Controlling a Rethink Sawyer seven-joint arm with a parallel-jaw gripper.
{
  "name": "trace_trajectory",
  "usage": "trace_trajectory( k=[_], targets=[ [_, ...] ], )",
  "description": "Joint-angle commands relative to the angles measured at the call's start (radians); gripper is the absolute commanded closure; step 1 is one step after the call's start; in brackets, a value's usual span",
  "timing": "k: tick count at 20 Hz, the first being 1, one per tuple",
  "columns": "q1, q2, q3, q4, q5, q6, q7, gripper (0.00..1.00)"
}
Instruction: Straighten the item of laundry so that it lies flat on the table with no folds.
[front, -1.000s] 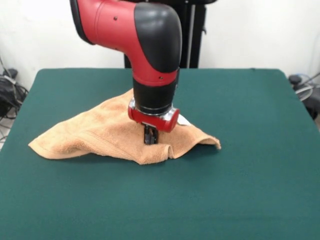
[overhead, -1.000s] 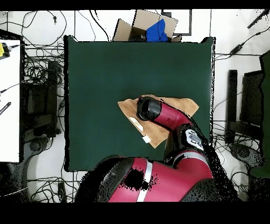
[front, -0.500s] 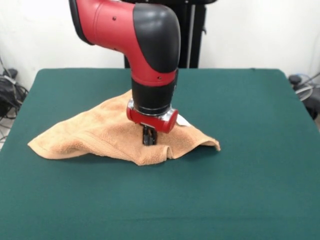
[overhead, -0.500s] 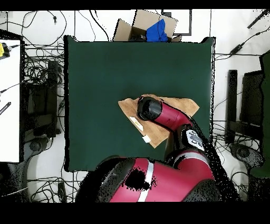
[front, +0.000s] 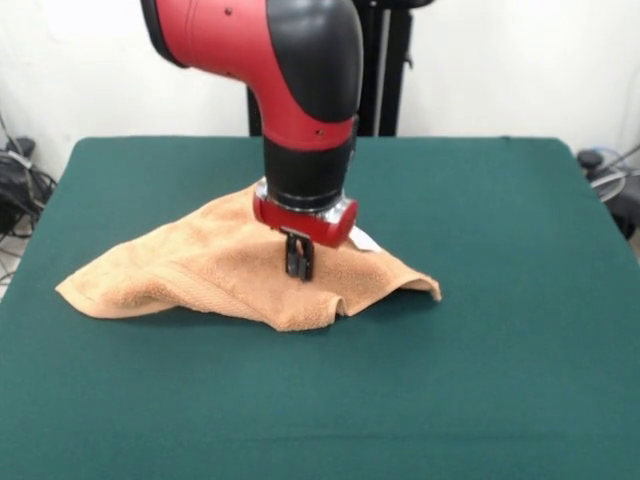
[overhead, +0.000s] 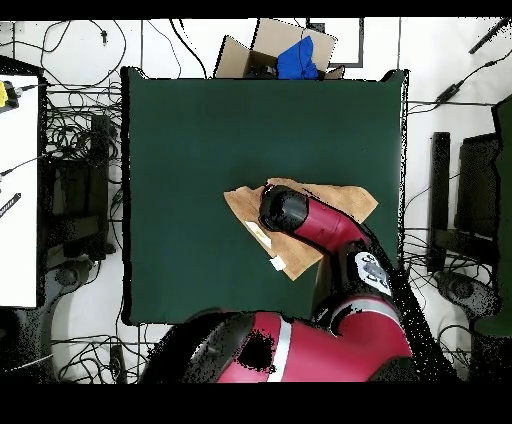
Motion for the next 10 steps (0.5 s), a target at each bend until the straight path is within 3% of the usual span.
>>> trace_trajectory(
  k=[1, 10],
  targets=[
    [0.003, -0.127, -0.005, 0.078, 0.004, 0.175, 0.139, 1.00],
    [-0.015, -0.194, 0.033, -0.002, 0.037, 0.295, 0.149, 1.00]
  ],
)
